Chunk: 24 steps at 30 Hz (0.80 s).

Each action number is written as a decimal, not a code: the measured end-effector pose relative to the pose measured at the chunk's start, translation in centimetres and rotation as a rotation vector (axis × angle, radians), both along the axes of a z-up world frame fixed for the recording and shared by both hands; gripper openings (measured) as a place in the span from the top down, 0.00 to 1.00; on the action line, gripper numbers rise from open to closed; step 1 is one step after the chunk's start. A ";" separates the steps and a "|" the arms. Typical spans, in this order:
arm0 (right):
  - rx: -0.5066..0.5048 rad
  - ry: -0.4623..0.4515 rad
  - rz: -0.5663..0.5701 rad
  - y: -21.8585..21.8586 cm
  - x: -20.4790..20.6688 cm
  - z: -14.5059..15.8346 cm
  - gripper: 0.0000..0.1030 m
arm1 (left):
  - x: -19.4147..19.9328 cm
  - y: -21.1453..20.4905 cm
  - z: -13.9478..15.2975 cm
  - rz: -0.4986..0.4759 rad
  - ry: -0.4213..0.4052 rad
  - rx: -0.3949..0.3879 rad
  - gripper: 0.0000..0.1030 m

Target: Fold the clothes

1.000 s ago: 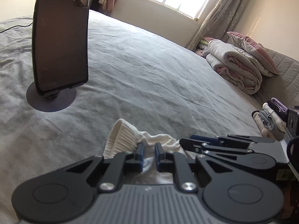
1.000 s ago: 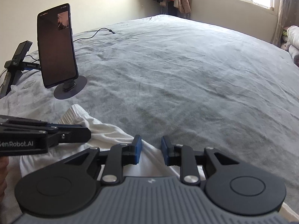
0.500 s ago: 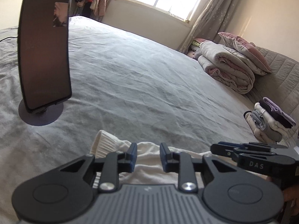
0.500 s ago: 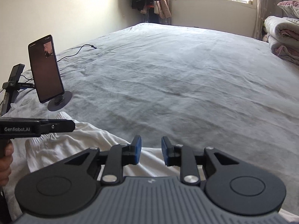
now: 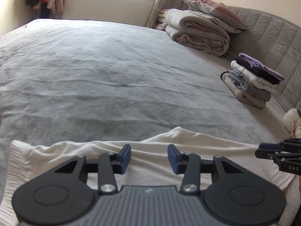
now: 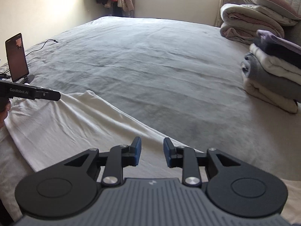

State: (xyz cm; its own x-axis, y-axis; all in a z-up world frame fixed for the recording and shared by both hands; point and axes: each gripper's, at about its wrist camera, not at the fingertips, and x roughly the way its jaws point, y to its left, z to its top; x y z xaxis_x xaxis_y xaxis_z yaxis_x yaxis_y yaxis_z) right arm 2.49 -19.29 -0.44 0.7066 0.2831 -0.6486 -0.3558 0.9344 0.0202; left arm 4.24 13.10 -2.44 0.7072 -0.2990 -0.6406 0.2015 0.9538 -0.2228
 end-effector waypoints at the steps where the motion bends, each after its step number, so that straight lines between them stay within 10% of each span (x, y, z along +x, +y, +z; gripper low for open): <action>1: -0.004 0.002 -0.015 -1.0 -0.4 -0.1 0.69 | 0.4 -0.6 -0.1 -0.009 0.002 0.011 0.56; 24: -0.018 0.128 -0.565 -23.2 -3.0 -1.0 0.59 | 4.0 -5.9 -1.5 -0.074 -0.016 0.021 0.63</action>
State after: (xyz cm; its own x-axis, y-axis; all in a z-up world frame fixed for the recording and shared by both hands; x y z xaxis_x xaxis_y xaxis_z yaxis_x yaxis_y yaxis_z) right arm -0.46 -42.44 -1.44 0.6607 -0.1269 -0.7398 0.2022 0.9793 0.0126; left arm 8.25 7.24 -3.91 0.6935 -0.3381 -0.6362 0.2753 0.9404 -0.1996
